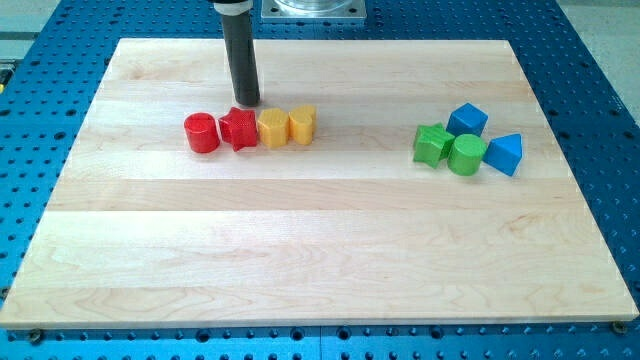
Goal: Nudge the cube
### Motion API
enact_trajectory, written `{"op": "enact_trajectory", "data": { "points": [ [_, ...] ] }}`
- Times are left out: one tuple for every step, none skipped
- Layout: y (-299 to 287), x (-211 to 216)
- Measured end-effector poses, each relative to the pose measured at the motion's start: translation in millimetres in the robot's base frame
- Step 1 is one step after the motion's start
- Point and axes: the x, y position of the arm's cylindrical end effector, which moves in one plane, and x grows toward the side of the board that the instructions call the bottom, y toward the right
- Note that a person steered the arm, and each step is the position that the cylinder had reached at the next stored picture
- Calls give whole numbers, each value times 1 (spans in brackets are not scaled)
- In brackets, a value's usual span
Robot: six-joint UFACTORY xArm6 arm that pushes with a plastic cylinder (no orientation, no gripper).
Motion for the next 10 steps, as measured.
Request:
{"op": "enact_trajectory", "data": {
  "points": [
    [5,0],
    [28,0],
    [101,0],
    [126,0],
    [126,2],
    [126,3],
    [128,3],
    [128,3],
    [131,3],
    [137,3]
  ]
}}
